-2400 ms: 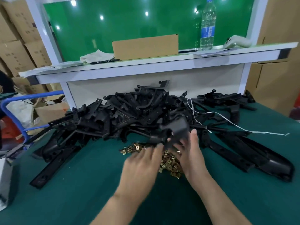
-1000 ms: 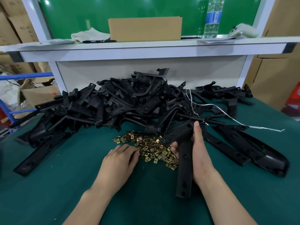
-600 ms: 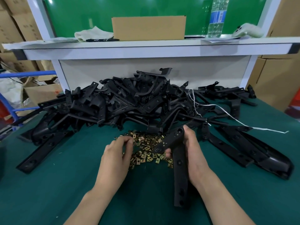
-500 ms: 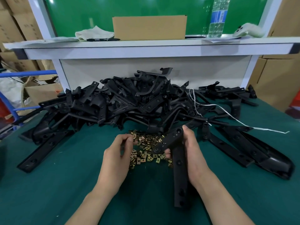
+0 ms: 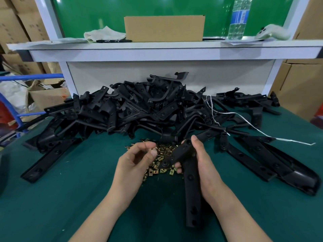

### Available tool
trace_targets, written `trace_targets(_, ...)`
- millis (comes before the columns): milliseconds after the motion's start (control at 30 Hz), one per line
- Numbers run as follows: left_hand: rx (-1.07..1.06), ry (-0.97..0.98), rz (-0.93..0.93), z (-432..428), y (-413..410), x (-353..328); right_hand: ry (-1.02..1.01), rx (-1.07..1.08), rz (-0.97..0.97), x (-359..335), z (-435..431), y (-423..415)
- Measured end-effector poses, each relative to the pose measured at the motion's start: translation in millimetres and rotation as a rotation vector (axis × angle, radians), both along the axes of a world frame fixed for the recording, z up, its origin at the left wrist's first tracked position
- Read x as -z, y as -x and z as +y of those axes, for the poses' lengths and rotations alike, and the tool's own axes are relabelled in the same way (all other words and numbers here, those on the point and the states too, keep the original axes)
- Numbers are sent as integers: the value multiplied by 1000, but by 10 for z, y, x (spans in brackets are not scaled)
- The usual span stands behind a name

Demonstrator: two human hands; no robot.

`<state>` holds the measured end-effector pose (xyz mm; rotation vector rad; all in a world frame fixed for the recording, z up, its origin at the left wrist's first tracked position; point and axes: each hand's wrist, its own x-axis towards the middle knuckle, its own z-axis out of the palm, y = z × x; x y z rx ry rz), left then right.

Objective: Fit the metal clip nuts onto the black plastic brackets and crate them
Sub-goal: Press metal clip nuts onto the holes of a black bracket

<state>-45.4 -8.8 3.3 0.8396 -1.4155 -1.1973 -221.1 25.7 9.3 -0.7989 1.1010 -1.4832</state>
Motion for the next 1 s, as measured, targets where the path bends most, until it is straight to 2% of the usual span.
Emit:
trace_targets(300, 36, -11, 28, 13, 8, 1, -31, 0, -6, 23, -11, 9)
trace_targets(600, -49, -51, 36, -48, 9, 66, -44, 11, -20, 29, -15, 8)
trace_targets(1000, -43, -67, 64, -49, -6, 52, -50, 15, -46, 8, 1, 10)
